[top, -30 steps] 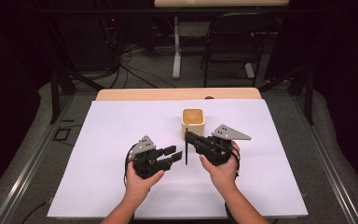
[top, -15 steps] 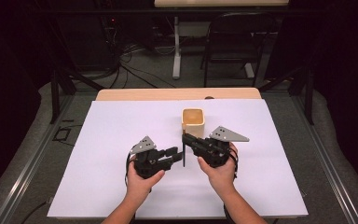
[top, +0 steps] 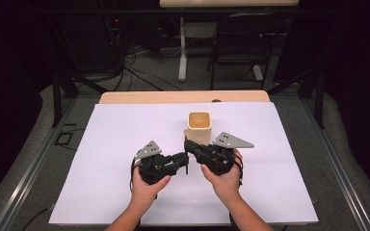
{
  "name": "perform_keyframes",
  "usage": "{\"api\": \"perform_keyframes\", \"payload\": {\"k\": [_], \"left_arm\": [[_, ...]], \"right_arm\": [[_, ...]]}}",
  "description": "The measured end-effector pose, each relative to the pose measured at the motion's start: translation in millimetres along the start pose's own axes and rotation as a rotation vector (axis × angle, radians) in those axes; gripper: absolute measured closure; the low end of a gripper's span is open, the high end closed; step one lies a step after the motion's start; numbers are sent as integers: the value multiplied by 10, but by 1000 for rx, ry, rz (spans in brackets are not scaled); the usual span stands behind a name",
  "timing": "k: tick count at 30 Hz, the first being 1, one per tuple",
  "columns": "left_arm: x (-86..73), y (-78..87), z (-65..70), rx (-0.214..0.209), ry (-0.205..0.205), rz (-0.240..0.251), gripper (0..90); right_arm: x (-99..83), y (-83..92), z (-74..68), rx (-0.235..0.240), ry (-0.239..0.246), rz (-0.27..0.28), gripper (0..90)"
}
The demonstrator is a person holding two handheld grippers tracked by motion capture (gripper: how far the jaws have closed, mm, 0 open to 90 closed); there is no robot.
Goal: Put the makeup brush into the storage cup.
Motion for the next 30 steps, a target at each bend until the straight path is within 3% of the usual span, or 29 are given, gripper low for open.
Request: {"api": "perform_keyframes", "payload": {"k": [16,24,30], "left_arm": [[3,4,13,-9,-1,2,783],[2,3,16,-8,-6,-1,808],[1,7,16,-6,-8,-2,817]], "right_arm": [[-19,-10,-42,7,16,-18,842],[-12,-36,-50,11,13,7,842],[-33,-24,-53,12,4,-19,842]]}}
Point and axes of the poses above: each handheld gripper's, and its own axes: y roughly backward along the jaws, x roughly out of its top, z roughly to its right, the point moved 8 cm from there along -y, roughly forward along the jaws, and after that the axes turned 5 degrees about -z, right-handed, at the moved point
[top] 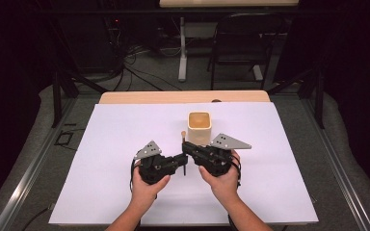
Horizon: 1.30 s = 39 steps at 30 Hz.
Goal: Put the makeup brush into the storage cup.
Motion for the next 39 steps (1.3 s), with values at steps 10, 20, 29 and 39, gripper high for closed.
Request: {"api": "perform_keyframes", "payload": {"k": [10,20,29,39], "left_arm": [[-5,1,6,6,-20,-2,829],[-3,2,7,11,-27,-1,832],[1,17,-15,11,-16,3,832],[-2,35,-67,41,-23,9,832]], "right_arm": [[-4,-2,2,2,-1,-2,842],[6,-8,-1,4,-2,10,841],[13,4,0,26,-9,6,762],[6,-17,11,45,-33,-16,697]]}}
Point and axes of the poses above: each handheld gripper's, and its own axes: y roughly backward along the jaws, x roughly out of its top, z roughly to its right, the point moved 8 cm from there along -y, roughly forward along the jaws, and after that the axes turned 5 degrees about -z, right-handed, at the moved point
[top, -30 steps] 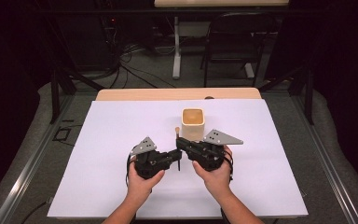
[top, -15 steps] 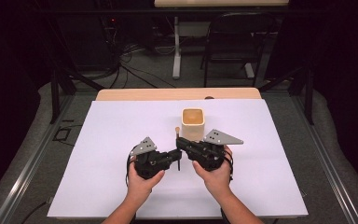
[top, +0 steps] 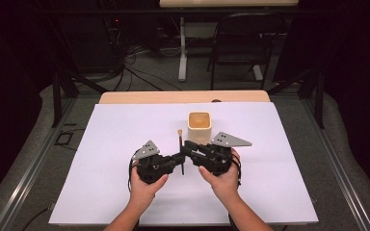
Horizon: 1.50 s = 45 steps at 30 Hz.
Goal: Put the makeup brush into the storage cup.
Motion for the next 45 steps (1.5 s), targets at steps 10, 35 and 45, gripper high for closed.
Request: {"api": "perform_keyframes", "payload": {"k": [10,35,45], "left_arm": [[-5,10,6,44,-56,-10,833],[-53,-35,71,41,-89,-32,834],[-74,-56,98,31,-98,-43,833]], "right_arm": [[-11,-1,5,3,-2,-37,715],[-17,-7,11,5,-5,-46,769],[-15,-6,7,5,-6,-46,787]]}}
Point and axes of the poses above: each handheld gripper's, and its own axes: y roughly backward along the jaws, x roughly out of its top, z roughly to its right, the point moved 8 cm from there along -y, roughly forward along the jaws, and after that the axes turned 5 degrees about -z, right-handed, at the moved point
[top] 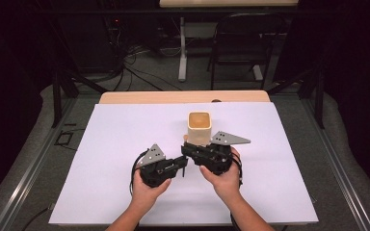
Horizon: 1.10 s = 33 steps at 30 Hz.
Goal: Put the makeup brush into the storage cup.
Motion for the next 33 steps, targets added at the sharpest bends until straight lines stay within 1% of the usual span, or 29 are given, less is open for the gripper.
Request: {"api": "perform_keyframes", "payload": {"k": [1,2,4,8,11,16,33], "left_arm": [[-2,0,2,2,-1,-3,834],[0,-6,5,0,-1,3,834],[-5,-1,4,4,-3,-6,834],[-6,-5,5,2,-2,-3,834],[-6,-5,6,1,-2,-3,834],[-7,-8,7,1,-5,-4,834],[-19,-7,1,3,-4,-8,834]], "right_arm": [[-1,1,0,0,0,-1,789],[-2,3,1,-2,1,-4,793],[-8,12,10,-11,1,-13,800],[-10,10,8,-9,0,-14,810],[-3,5,6,-5,-7,-1,813],[-7,18,11,-13,-6,-13,821],[-13,17,22,-14,-2,-23,837]]}}
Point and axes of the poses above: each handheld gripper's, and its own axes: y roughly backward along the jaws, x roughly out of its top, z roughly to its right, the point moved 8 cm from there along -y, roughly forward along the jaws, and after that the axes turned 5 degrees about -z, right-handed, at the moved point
